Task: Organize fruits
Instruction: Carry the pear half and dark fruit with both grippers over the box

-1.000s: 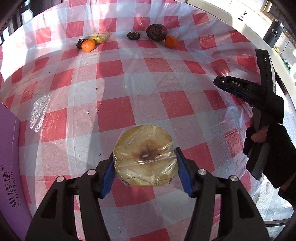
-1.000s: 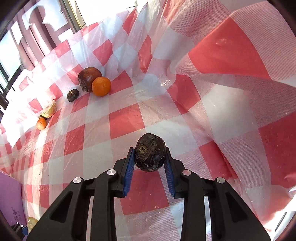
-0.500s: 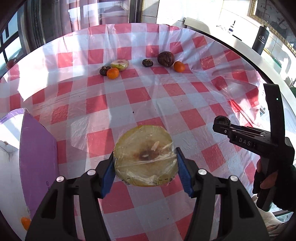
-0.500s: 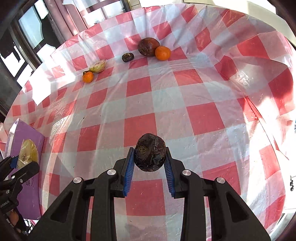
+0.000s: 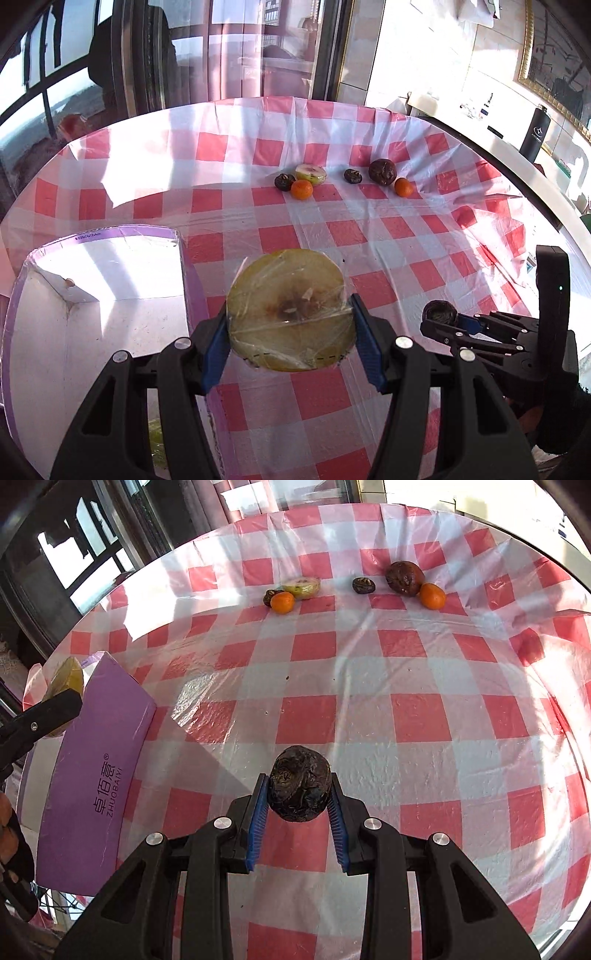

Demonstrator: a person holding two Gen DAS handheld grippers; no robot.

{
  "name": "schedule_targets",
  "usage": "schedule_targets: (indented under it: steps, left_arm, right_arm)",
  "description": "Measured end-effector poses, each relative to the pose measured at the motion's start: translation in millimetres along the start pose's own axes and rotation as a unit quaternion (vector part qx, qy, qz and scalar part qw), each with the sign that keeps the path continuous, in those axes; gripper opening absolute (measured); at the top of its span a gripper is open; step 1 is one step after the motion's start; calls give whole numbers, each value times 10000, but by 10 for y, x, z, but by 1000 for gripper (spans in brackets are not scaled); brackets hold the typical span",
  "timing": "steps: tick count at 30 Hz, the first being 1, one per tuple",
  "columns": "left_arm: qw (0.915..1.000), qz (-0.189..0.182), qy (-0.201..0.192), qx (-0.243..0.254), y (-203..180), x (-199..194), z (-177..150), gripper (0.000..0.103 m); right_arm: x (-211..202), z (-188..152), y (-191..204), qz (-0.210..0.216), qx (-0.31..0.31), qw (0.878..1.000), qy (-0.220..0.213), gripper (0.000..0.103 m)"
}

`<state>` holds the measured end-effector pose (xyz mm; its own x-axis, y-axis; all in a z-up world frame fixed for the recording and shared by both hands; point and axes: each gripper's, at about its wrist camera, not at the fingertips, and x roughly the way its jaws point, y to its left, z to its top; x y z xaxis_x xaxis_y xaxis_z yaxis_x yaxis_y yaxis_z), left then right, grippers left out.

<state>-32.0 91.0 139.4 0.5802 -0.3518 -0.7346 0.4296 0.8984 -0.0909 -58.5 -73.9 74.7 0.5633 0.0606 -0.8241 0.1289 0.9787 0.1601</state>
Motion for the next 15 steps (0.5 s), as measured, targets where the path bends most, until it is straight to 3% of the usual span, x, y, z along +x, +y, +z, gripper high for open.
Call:
schedule_targets:
  steps: [8,15]
  left_arm:
    - [9981,546,112,-259,656,-208,-104,59]
    - [9915,1092,498,-499,1274,-301,-361,59]
  right_arm:
    - [-100,156,824,516,-650,9962,-263,32]
    - [-156,235,1620,1009,-1425,9837,-432,32]
